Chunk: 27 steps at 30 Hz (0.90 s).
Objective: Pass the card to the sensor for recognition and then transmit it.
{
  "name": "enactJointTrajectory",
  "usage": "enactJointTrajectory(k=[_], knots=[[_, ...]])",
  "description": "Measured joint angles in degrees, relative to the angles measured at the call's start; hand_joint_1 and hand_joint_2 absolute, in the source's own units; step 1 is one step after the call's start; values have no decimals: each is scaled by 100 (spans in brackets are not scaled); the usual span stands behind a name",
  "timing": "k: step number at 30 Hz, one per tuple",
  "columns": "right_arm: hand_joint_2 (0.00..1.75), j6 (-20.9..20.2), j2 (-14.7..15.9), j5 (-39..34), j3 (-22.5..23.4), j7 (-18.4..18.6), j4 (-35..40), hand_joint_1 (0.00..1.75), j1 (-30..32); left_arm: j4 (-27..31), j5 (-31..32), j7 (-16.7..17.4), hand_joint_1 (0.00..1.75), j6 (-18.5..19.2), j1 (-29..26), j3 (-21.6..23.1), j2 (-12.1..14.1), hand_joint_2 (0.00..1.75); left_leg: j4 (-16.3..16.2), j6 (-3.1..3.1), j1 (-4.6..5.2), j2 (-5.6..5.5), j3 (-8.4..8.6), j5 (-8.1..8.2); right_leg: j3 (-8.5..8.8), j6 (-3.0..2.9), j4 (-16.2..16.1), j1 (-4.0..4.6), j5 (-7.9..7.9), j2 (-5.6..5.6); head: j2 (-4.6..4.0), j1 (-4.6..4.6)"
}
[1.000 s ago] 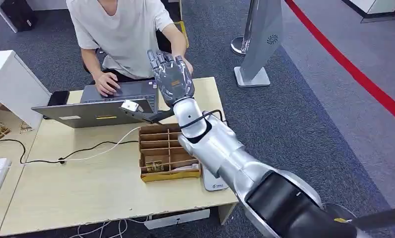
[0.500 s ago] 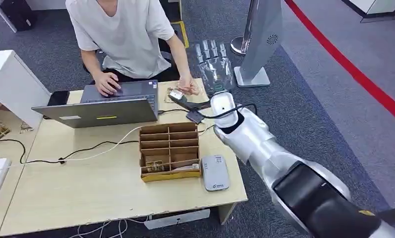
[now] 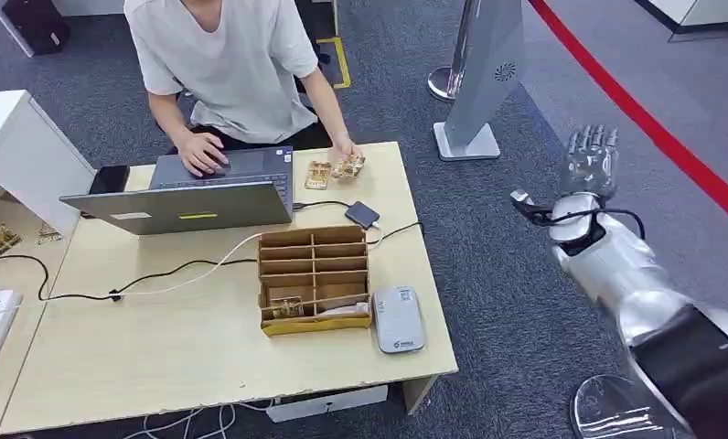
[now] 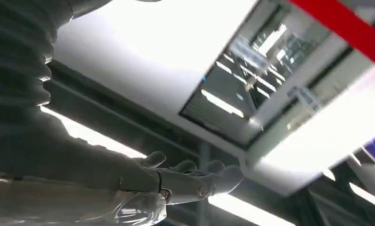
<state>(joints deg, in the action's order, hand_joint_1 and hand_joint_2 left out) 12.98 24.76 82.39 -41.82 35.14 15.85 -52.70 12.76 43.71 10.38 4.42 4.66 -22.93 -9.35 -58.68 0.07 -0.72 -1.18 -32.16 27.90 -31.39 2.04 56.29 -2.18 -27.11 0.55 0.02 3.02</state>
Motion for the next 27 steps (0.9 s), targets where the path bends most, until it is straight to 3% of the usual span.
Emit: enactJointTrajectory(k=[4, 9, 12, 15, 16, 18, 20, 22, 23, 24, 25, 26, 27], knots=[[175, 24, 468, -324, 384, 68, -87, 0, 420, 0, 2, 9, 0, -15, -56, -15, 55, 175, 1, 1, 0, -11, -9, 0, 2, 6, 1, 0, -6, -12, 0, 2], [175, -50, 790, -589, 779, 42, -158, 0, 813, 0, 59, -35, 0, -2, -64, -39, 144, 175, 3, 4, 0, 14, -5, 3, -2, 5, 1, 0, -6, 9, 0, 2], [175, -606, 873, -1474, 1249, -32, -186, 0, 1041, 0, 118, -35, 0, 57, -66, -44, 183, 175, 3, 4, 0, 2, -7, 3, -1, 10, 1, 0, -10, -2, 0, 6], [175, -1550, 917, -2391, 1951, -389, -225, 0, 1165, 0, 188, 24, 0, 210, -91, -44, 234, 175, 3, 4, 3, 7, -11, 3, -4, 10, 2, -3, -10, 3, 0, -2], [175, -1670, 938, -2510, 2178, -476, -234, 0, 1179, 0, 195, 26, 0, 243, -94, -46, 251, 175, 4, 4, 3, 9, -13, 3, -3, 10, 3, -3, -10, 5, 0, 4], [175, -1272, 1001, -2161, 2428, -406, -156, 0, 1183, 0, 188, 3, 0, 225, -95, -46, 275, 175, 4, 4, 4, 11, -14, 3, -3, 11, 4, -4, -9, 7, 0, 4], [175, -35, 1026, -1380, 2484, -273, -90, 0, 1187, 0, 164, -105, 0, 131, -143, -59, 275, 175, 3, 4, 3, 16, -5, 3, -4, 10, 3, -4, -10, 12, 0, 0], [175, 1421, 1032, -1317, 2659, -282, -162, 0, 1158, 0, 252, -94, 0, 122, -165, -72, 275, 175, 3, 4, 2, 21, -3, 3, -5, 10, 2, -2, -10, 17, 0, 0], [175, 1723, 1034, -1426, 2792, -330, -173, 0, 1145, 0, 282, -63, 0, 133, -162, -70, 275, 175, 3, 5, 3, 11, -9, 2, -4, 11, 2, -3, -10, 5, 0, 2], [175, 1665, 1045, -1340, 2917, -356, -171, 0, 1133, 0, 282, -24, 0, 131, -155, -72, 275, 175, 3, 7, 2, -1, -14, 0, -3, 11, 3, -3, -10, -5, 0, 2], [175, 1323, 1050, -1120, 3005, -354, -145, 0, 1111, 0, 280, -20, 0, 120, -157, -72, 275, 175, 3, 6, 1, -2, -14, 0, -3, 11, 3, -2, -10, -6, 0, 2], [175, 769, 1050, -949, 3034, -332, -153, 0, 1056, 0, 286, 13, 0, 125, -154, -76, 275, 175, 3, 6, 1, 7, -10, 1, -3, 11, 3, -2, -10, 2, 0, 2], [175, -123, 1050, -956, 3080, -376, -166, 0, 1001, 0, 317, 46, 0, 153, -142, -74, 275, 175, 3, 6, 2, 11, -9, 1, -3, 11, 3, -3, -10, 7, 0, 0]])
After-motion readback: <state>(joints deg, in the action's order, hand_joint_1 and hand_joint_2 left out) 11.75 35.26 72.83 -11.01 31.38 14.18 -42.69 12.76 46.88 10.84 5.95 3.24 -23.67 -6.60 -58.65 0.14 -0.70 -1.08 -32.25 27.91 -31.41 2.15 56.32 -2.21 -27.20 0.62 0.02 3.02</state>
